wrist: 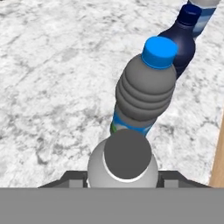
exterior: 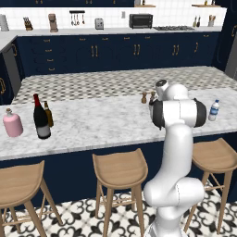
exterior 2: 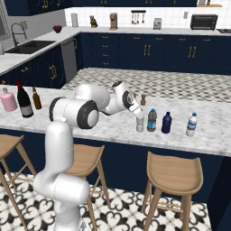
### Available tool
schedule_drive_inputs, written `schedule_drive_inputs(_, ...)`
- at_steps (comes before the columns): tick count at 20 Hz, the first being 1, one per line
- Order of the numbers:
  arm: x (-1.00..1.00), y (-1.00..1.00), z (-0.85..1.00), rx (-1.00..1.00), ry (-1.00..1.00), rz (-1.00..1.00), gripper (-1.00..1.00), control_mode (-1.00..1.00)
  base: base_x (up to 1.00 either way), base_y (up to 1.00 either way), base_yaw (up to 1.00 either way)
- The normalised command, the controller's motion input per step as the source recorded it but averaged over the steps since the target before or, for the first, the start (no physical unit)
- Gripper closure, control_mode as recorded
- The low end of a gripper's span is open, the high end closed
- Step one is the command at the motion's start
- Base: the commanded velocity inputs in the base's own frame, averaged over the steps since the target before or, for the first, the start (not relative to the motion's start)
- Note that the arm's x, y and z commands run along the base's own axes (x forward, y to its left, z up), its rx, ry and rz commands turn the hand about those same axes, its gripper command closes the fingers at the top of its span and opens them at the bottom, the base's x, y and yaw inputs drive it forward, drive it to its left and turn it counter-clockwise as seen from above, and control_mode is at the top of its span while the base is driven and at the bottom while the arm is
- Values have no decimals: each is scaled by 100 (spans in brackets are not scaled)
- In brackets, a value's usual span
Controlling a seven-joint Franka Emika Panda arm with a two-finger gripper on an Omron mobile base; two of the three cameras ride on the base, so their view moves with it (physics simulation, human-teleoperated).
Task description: Move the plastic bottles in the middle to the plastics group, and the glass bottles in the middle to the glass group.
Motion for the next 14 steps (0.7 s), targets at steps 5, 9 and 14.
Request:
schedule_drive_inputs(5, 10, 0, -4, 7, -4, 0, 100, -100, 0, 0, 0)
schedule_drive_inputs(9, 0, 0, 0, 0, 0, 0, 100, -100, 0, 0, 0)
schedule_drive_inputs(14, 0, 0, 0, 0, 0, 0, -100, -100, 0, 0, 0)
